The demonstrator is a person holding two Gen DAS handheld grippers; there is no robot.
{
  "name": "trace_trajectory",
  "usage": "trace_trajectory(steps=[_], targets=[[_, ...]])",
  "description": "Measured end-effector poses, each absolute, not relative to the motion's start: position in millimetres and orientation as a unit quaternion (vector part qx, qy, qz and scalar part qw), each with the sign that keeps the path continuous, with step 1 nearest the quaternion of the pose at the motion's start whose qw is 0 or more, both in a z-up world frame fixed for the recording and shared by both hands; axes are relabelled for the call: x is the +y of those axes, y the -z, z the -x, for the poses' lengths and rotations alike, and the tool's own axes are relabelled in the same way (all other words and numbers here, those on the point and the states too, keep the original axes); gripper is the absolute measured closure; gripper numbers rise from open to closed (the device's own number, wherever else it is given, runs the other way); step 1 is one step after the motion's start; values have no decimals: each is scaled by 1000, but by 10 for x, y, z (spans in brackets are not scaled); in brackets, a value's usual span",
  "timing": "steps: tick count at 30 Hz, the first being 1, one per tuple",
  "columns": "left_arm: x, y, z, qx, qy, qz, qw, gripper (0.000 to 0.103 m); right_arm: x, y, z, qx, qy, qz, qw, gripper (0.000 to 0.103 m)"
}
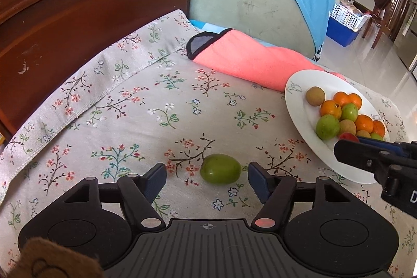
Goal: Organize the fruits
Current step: 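Place the jujube on the plate with the left tool while the right tool places the tomato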
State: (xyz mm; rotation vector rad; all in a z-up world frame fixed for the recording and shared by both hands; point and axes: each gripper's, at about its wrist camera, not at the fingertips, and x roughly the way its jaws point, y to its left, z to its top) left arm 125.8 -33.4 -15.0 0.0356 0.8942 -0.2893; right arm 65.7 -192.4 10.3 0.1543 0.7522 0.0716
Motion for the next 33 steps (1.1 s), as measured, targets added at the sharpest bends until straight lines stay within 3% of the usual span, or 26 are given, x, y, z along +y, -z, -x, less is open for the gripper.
trace_trajectory(steps=[5, 8, 26, 33], targets=[[-408, 208, -1231, 420, 136, -43, 896, 53, -2039, -153, -632, 363, -26, -104, 926, 83], [-408, 204, -1229, 414, 139, -41, 899, 70, -2102, -177, -616, 362, -18, -114, 925, 83], [-683, -212, -1247, 368, 209, 3, 906, 71, -2896, -663, -605, 306, 28, -198, 931, 82], [-950, -316, -1341, 343, 250, 3, 905, 71, -3178, -587, -748, 315, 49, -222, 921, 83]])
